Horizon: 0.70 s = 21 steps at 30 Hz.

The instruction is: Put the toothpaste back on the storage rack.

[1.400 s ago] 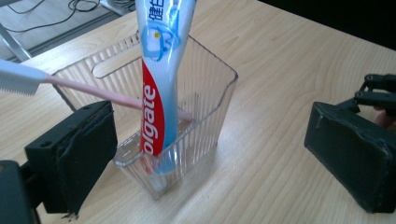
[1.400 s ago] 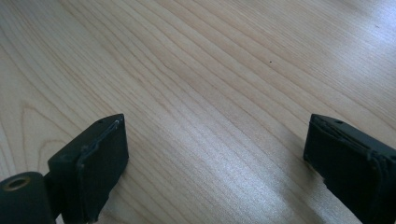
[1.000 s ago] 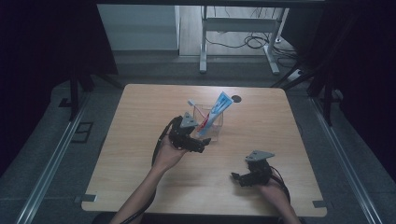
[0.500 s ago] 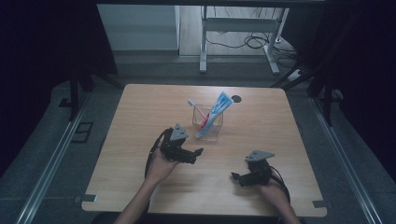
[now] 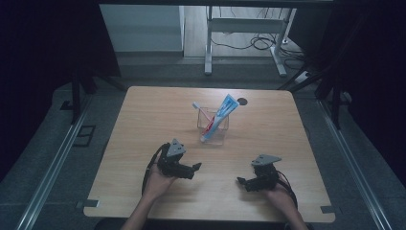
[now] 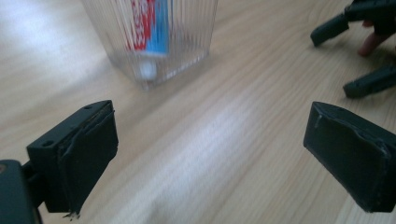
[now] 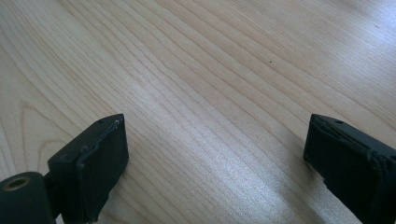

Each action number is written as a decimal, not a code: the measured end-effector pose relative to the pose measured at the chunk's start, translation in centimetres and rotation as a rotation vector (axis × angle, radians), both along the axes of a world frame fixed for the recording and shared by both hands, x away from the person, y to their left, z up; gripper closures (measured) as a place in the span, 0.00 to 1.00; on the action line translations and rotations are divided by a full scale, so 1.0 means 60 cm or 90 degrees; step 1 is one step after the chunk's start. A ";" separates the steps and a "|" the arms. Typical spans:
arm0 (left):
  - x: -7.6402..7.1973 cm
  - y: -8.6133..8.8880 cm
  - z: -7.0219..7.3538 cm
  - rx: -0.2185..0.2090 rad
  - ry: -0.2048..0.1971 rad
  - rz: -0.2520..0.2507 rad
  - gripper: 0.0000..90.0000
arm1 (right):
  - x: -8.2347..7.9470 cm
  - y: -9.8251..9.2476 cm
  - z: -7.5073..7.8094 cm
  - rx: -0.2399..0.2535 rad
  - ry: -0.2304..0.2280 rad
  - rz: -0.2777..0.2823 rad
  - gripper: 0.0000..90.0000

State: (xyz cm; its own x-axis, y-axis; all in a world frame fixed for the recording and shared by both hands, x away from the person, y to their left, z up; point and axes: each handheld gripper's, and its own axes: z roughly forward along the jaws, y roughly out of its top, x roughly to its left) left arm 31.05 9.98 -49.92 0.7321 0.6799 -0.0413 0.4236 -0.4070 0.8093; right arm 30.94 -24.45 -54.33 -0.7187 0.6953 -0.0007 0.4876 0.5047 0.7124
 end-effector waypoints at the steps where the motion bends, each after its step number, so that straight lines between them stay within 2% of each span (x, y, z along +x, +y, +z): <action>1: -0.003 0.003 -0.004 0.000 0.005 0.002 0.04 | 0.000 0.000 0.000 0.000 -0.001 -0.001 0.07; 8: -0.017 0.027 -0.042 0.018 0.040 0.015 0.04 | 0.000 0.000 0.000 0.001 0.000 0.000 0.07; 10: -0.019 0.030 -0.045 0.021 0.045 0.016 0.04 | 0.000 0.000 0.000 0.001 0.000 -0.001 0.07; 15: -0.026 0.037 -0.065 0.030 0.081 0.013 0.04 | 0.000 0.000 0.000 0.000 0.001 -0.002 0.07; 18: -0.028 0.034 -0.074 0.058 0.103 0.013 0.04 | 0.000 0.000 0.000 0.000 0.001 -0.001 0.07; 19: -0.028 0.033 -0.074 0.069 0.096 0.007 0.04 | 0.000 0.000 0.000 0.000 0.001 -0.001 0.07; 21: -0.027 0.032 -0.075 0.074 0.099 0.006 0.03 | 0.000 0.000 0.000 0.000 0.000 -0.002 0.07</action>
